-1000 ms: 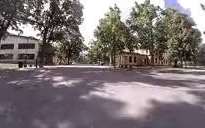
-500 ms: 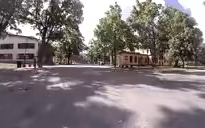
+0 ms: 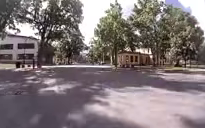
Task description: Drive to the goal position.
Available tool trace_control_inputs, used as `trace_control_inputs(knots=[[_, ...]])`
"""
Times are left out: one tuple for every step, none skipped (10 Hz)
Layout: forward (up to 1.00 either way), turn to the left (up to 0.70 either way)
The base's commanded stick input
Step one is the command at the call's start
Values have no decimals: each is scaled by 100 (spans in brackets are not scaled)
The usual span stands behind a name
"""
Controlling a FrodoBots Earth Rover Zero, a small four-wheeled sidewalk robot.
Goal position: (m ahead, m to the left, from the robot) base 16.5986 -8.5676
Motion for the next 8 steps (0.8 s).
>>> trace_control_inputs(knots=[[85, -5], [85, -24], [85, -33], [85, -33], [85, 1], [85, 1], [85, 1], [85, 1]])
